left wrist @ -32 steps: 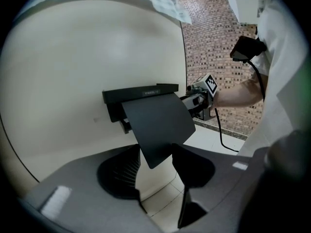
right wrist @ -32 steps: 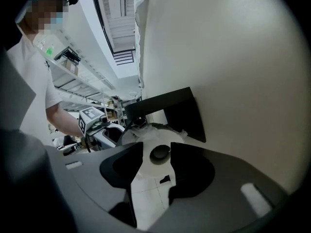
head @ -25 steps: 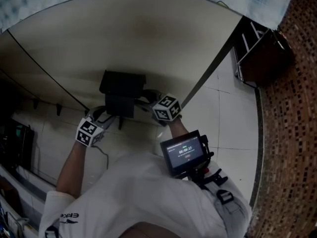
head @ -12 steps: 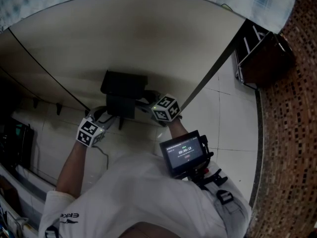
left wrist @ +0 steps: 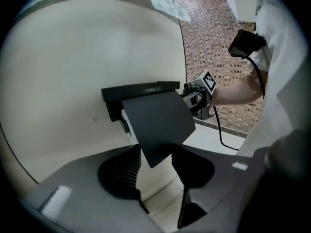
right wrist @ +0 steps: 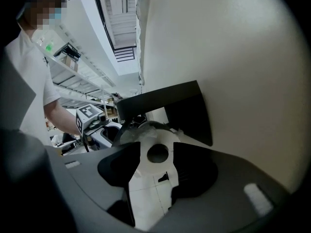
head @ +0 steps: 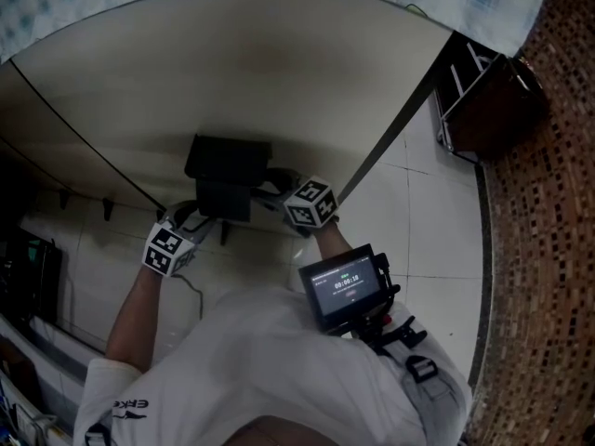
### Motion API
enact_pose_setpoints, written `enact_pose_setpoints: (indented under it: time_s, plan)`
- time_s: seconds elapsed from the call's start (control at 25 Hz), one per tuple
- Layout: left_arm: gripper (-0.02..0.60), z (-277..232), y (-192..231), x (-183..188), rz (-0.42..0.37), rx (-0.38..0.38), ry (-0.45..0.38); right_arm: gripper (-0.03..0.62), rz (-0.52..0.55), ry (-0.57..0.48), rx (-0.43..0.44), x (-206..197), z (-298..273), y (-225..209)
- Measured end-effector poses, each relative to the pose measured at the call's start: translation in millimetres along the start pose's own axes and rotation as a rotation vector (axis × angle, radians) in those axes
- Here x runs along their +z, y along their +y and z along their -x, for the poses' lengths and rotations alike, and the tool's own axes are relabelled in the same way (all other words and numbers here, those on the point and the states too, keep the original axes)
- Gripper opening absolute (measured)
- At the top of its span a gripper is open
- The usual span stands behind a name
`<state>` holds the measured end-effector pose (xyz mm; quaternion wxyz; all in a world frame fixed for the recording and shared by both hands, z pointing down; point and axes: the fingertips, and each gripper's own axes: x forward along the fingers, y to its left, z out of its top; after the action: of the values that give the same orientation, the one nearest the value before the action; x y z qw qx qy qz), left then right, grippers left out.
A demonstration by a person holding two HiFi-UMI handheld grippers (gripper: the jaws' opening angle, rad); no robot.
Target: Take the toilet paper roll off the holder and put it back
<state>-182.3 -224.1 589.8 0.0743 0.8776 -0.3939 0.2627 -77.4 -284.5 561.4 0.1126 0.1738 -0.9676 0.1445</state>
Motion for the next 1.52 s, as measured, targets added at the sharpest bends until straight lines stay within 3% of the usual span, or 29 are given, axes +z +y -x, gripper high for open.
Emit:
enact_pose_setpoints:
  time_s: [0.92,1.52]
  plan:
    - [0.140,-46,52,-10,0.018,0.051,0.016,0.223,-0.031,-0.029,-0.210,-5,40,-32]
    - [0.143,-56,58,-12,0.028,0.086,0.002,0.210,-0.038,-0.059,-0.244,1,43,-22]
